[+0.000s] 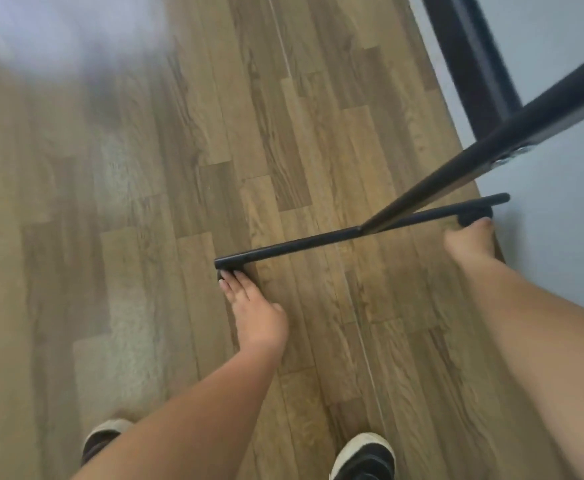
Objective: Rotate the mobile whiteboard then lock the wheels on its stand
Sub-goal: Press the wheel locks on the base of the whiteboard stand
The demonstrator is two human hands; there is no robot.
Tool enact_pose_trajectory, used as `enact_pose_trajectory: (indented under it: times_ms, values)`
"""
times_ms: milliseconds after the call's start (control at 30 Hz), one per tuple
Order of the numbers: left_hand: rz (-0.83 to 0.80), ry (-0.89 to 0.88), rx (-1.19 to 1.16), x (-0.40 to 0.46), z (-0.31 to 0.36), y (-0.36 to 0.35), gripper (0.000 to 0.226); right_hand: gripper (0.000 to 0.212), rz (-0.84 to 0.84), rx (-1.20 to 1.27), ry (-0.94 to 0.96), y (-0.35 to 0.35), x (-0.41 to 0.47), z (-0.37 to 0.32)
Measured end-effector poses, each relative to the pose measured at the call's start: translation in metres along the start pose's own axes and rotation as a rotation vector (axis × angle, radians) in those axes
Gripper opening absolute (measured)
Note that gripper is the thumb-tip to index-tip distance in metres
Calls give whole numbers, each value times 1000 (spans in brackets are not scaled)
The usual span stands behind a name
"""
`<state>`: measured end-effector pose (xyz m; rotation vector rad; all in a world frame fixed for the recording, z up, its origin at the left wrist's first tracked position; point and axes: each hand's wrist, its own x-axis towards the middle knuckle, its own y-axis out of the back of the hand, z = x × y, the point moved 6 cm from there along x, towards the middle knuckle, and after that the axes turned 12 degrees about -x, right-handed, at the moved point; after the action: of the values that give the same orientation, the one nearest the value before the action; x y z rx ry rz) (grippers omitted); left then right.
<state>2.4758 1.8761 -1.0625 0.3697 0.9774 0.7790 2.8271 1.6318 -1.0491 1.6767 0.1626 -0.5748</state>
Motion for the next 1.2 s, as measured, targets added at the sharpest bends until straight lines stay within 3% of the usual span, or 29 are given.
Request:
enact_pose_trajectory:
  times_ms: [300,467,667,767,867,933,967,1000,1200]
  values:
    - [29,11,109,7,-16,-3,90,69,13,-74,-19,-19,-1,-18]
    - [16,2,145,7,-18,-11,94,89,-1,-156,3,-22,-4,-17]
    - [35,5,121,7,-25,-14,95,90,40,-171,59,-25,-9,-13]
    - [-8,68,-18,5,-22,-21,97,84,-27,-133,31,-17,-8,-16]
    - [-29,137,-145,5,-19,-22,101,62,-155,-63,-47,-25,-7,-6]
    - [-49,140,-61,4,-18,-31,102,70,-129,-89,-26,-15,-6,-5]
    - [-10,224,-27,-2,-39,23,103,74,-193,-81,-10,-40,-45,-23]
    - [14,221,1,-5,-36,32,104,74,-178,-99,-15,-35,-59,-30]
    - [-129,121,108,-10,-2,18,95,77,-152,-147,9,-31,-90,-40]
